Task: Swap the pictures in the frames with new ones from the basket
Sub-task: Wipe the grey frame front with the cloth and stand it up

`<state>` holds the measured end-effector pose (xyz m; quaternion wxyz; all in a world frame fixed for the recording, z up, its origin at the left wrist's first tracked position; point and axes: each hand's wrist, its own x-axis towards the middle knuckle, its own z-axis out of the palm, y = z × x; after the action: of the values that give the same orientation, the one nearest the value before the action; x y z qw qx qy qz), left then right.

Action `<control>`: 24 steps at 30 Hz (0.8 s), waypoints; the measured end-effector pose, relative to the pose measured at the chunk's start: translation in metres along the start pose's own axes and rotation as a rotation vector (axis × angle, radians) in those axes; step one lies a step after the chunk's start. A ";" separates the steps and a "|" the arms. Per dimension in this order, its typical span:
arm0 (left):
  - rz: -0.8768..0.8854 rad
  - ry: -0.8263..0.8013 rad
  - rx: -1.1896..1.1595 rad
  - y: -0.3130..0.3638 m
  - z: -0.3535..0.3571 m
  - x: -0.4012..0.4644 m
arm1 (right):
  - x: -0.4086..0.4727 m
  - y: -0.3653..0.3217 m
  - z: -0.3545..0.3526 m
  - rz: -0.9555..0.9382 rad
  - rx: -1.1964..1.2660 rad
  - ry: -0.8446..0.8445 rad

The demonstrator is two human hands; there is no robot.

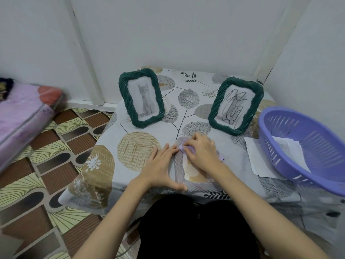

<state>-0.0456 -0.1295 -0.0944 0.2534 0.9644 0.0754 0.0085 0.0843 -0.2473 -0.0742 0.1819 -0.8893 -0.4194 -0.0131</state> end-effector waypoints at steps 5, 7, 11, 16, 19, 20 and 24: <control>0.003 0.080 0.055 0.000 0.007 -0.003 | -0.060 0.017 -0.012 -0.166 0.128 -0.049; -0.012 0.071 0.005 0.004 0.009 -0.006 | -0.050 0.016 -0.015 -0.106 0.092 -0.048; -0.037 0.119 0.003 0.010 0.016 -0.013 | -0.027 0.001 -0.005 -0.036 0.132 0.026; -0.040 0.114 -0.003 0.009 0.015 -0.012 | -0.065 0.023 -0.014 -0.225 0.258 -0.124; -0.037 0.087 -0.007 0.009 0.013 -0.013 | -0.045 0.021 -0.021 -0.102 0.182 -0.128; -0.038 0.081 -0.010 0.009 0.013 -0.013 | -0.038 0.015 -0.019 -0.078 0.134 -0.113; -0.035 0.082 -0.008 0.011 0.012 -0.014 | -0.053 0.008 -0.012 -0.176 0.152 -0.107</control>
<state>-0.0571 -0.1466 -0.0988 0.2540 0.9608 0.1023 0.0440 0.0575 -0.2956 -0.0751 0.2241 -0.8322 -0.5047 0.0503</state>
